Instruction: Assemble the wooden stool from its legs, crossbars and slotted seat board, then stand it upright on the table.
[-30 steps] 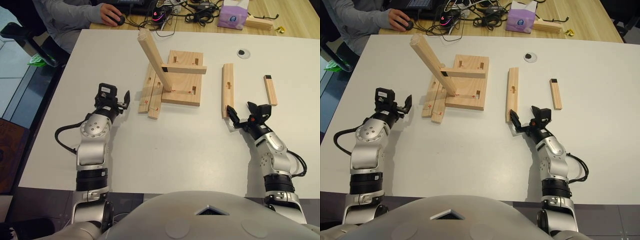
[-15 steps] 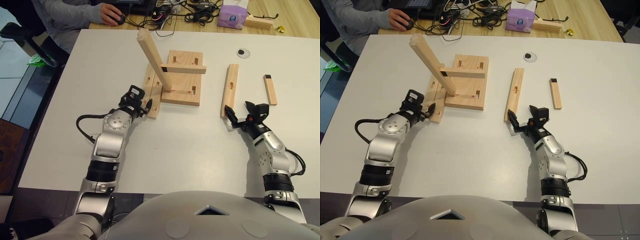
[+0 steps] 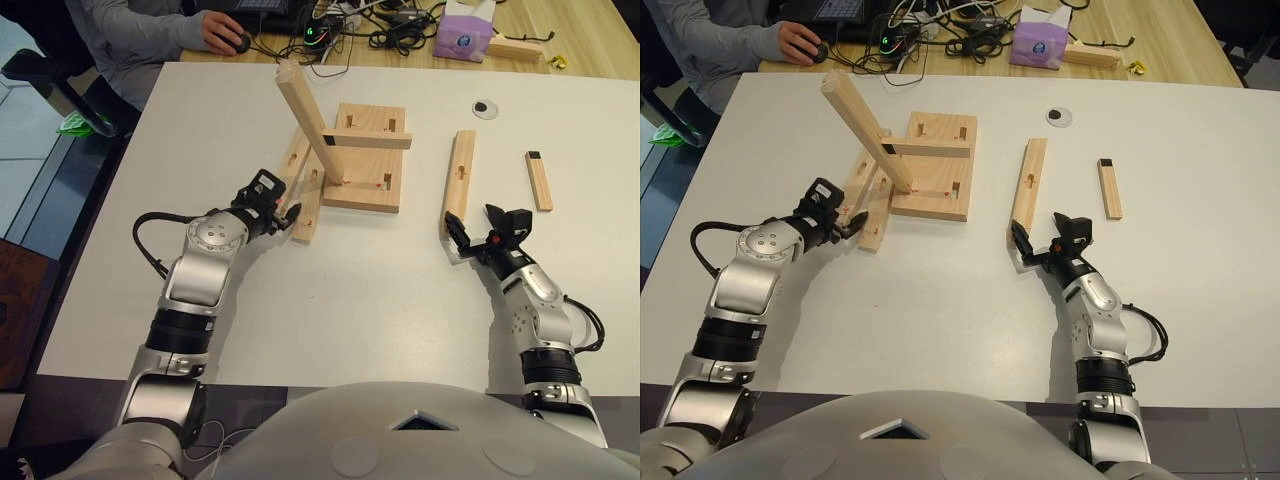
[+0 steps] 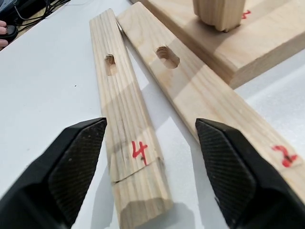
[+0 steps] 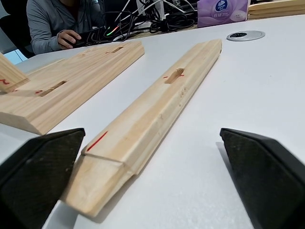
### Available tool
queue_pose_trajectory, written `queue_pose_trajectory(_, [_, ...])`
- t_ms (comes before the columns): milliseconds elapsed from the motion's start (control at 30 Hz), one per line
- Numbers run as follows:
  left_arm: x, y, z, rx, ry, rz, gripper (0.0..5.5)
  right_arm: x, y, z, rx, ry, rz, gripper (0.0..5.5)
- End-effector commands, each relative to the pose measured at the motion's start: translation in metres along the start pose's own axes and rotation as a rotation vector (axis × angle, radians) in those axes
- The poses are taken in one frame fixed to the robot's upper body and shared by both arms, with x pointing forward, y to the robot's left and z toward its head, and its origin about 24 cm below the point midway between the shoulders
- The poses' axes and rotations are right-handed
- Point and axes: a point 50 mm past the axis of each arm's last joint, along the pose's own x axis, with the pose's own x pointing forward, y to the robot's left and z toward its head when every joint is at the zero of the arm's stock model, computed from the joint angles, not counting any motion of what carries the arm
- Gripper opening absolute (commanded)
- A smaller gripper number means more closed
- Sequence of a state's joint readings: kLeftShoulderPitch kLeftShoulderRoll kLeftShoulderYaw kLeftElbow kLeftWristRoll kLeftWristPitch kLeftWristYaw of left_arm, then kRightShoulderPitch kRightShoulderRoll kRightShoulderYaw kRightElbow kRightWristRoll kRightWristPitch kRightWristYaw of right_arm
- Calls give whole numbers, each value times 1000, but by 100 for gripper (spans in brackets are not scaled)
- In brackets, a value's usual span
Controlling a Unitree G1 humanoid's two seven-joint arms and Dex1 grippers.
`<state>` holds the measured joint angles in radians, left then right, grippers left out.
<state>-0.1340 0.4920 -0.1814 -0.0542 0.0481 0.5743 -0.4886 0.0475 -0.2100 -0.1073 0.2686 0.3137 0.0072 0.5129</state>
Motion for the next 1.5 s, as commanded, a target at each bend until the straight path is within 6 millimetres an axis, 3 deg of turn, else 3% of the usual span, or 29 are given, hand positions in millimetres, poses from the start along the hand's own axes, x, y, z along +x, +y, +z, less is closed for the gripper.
queue_pose_trajectory(33, [6, -7, -48, -110, 222, 12, 348, -2, 0, -4, 8, 13, -18, 540])
queue_pose_trajectory(167, [12, 10, -51, -230, 226, 132, 348, 1, 1, -3, 5, 8, -15, 540])
queue_pose_trajectory(267, [14, 5, -46, -374, 197, 105, 348, 1, 0, -3, 0, 10, -16, 540])
queue_pose_trajectory(533, [25, -15, -44, -331, 213, 10, 348, 4, 0, -2, -2, 4, -23, 540])
queue_pose_trajectory(833, [28, -14, -70, -376, 267, 63, 213, 6, -2, 1, -7, -8, -34, 540])
queue_pose_trajectory(1000, [29, -14, -68, -345, 226, 86, 203, 8, -4, 3, -10, -19, -56, 540])
queue_pose_trajectory(1233, [18, 8, -48, -395, 58, 323, 203, 9, -15, 10, -24, -56, -108, 540])
queue_pose_trajectory(1333, [3, 32, -32, -419, -67, 488, 203, 12, -31, 33, -49, -142, -174, 540])
queue_pose_trajectory(1500, [-16, 58, 23, -299, -399, 650, 203, 22, -51, 79, -89, -282, -238, 540])
